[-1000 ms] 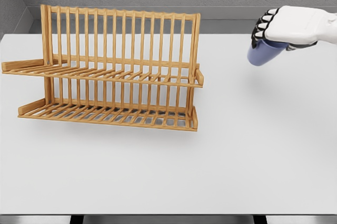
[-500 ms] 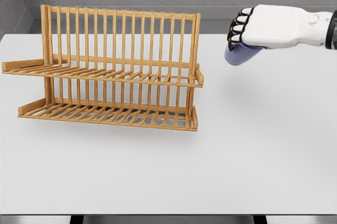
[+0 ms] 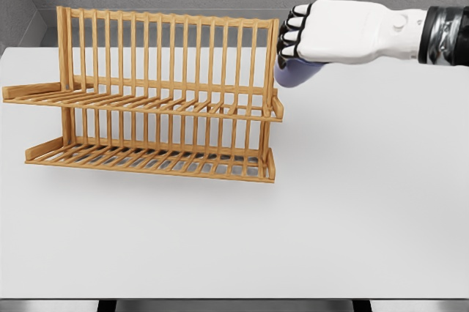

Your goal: Right arm put cup on second shelf

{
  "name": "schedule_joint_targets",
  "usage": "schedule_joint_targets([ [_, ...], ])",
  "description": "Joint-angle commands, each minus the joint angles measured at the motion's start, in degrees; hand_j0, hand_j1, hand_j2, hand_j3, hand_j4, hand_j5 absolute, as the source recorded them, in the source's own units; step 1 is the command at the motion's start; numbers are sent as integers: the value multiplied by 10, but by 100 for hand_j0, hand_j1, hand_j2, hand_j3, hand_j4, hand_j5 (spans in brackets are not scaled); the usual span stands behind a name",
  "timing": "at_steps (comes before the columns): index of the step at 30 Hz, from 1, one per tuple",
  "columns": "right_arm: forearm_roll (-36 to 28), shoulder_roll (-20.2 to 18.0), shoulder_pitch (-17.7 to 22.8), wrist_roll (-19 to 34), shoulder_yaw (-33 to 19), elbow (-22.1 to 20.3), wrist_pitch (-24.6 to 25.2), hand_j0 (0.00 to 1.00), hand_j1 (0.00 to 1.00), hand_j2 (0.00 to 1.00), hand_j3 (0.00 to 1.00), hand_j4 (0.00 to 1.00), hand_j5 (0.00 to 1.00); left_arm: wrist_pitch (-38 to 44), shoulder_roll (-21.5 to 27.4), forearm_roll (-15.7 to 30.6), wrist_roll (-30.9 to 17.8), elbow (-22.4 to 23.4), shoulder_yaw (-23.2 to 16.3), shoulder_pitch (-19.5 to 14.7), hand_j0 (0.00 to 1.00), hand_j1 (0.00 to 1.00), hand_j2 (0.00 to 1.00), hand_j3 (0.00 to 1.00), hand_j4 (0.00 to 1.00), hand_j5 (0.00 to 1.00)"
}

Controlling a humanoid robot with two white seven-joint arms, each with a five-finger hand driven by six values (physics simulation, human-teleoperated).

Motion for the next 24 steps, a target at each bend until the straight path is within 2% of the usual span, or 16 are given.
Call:
schedule_joint_targets([
  [1, -2, 12, 0, 0, 11, 0, 1, 61, 61, 61, 61, 61, 61, 0, 0, 0, 0, 0, 0, 0, 100, 100, 100, 100, 100, 100],
  [12, -3, 40, -22, 0, 54, 0, 1, 61, 61, 61, 61, 61, 61, 0, 0, 0, 0, 0, 0, 0, 100, 100, 100, 100, 100, 100],
  [24, -3, 47, -24, 0, 90, 0, 1, 62, 62, 62, 62, 62, 62, 0, 0, 0, 0, 0, 0, 0, 100, 100, 100, 100, 100, 100],
])
